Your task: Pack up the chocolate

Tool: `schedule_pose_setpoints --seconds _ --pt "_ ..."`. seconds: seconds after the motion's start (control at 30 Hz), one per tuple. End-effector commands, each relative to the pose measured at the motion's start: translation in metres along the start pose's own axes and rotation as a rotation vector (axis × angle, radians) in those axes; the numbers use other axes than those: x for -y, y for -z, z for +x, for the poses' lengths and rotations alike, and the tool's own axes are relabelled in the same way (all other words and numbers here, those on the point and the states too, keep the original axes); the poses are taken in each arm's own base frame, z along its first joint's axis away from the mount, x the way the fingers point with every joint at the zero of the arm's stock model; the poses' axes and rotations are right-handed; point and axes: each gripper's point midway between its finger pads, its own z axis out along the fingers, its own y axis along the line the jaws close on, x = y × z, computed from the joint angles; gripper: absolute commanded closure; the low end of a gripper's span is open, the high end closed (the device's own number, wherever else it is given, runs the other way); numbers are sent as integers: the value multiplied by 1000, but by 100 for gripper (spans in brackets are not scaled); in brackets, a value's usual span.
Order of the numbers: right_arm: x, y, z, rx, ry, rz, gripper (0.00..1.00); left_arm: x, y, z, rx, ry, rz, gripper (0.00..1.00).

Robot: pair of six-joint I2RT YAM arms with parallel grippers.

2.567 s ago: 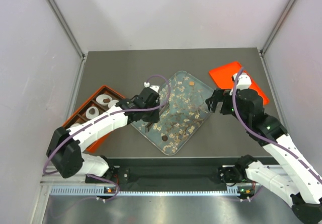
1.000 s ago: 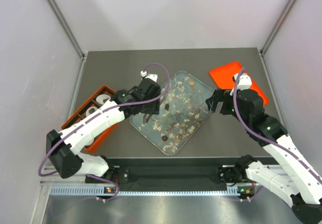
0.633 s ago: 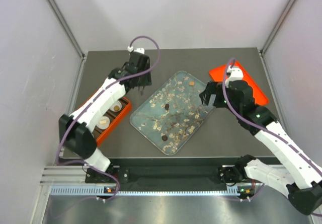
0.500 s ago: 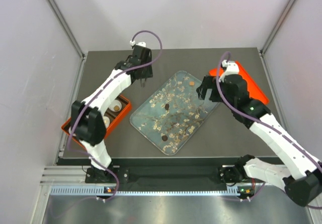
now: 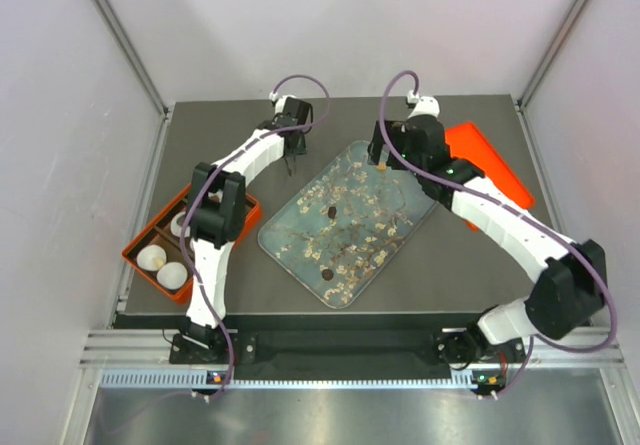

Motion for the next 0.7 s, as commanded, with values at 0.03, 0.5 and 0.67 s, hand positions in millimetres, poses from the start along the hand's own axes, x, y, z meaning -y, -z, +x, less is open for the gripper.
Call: schedule_pose_setpoints --seconds 0.03,0.5,0.67 --pt "-26 -14 -39 113 -24 -47 0 4 -9 -40 136 117 -19 48" --pt "-31 -53 -17 56 30 -47 1 13 -33 -33 66 229 106 40" --pt "-43 -57 -24 65 48 -94 2 22 1 -64 97 254 218 24"
